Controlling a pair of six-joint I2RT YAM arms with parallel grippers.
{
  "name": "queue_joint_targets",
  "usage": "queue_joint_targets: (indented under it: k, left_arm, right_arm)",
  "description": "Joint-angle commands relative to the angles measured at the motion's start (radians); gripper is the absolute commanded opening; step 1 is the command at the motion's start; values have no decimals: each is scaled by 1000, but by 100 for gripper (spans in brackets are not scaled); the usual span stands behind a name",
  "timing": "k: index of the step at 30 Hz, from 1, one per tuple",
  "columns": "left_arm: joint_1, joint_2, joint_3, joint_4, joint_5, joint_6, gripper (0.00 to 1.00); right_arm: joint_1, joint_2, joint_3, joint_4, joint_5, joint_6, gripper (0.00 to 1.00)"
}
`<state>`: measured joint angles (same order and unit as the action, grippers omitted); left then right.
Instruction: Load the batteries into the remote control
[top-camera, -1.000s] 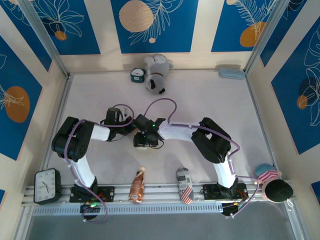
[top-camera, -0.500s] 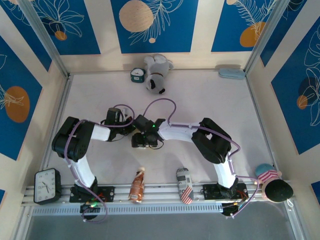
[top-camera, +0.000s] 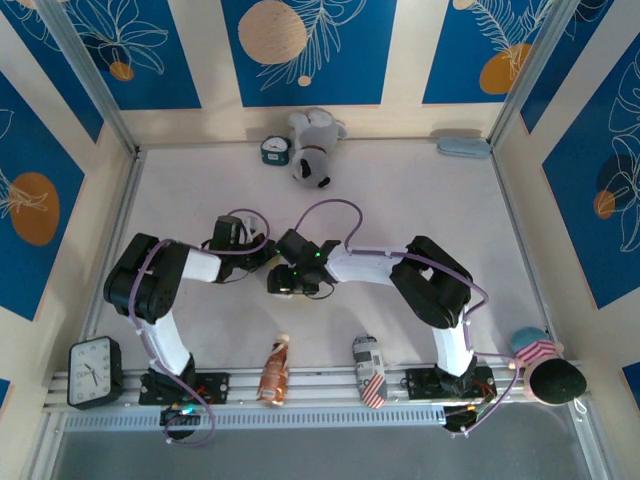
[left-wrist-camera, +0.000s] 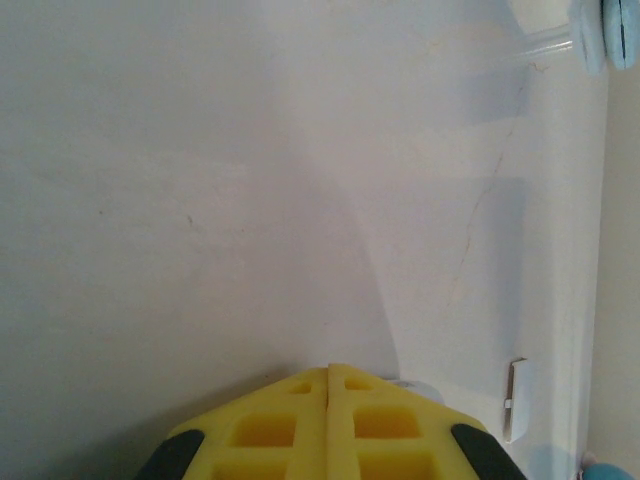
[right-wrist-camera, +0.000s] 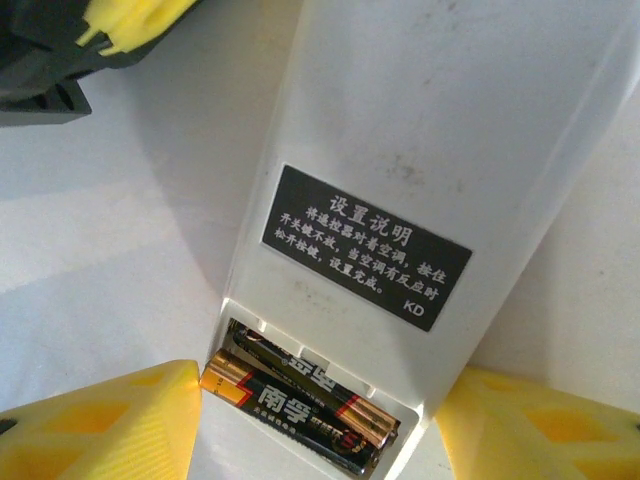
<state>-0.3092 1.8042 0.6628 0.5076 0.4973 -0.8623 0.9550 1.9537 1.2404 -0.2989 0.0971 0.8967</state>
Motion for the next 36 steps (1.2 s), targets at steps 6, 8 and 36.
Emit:
queue_joint_targets:
  k: [6, 8, 36]
  left_arm:
    - [-16, 12, -9, -40, 34, 13, 6]
    - [-17, 12, -9, -40, 34, 12, 6]
    - [-16, 14, -10, -37, 34, 10, 6]
  right_arm:
    - [-4, 52, -16, -114, 2, 1, 63]
    - [-4, 68, -8, -133, 9, 2, 62]
    - [8, 129, 14, -229, 81, -13, 60]
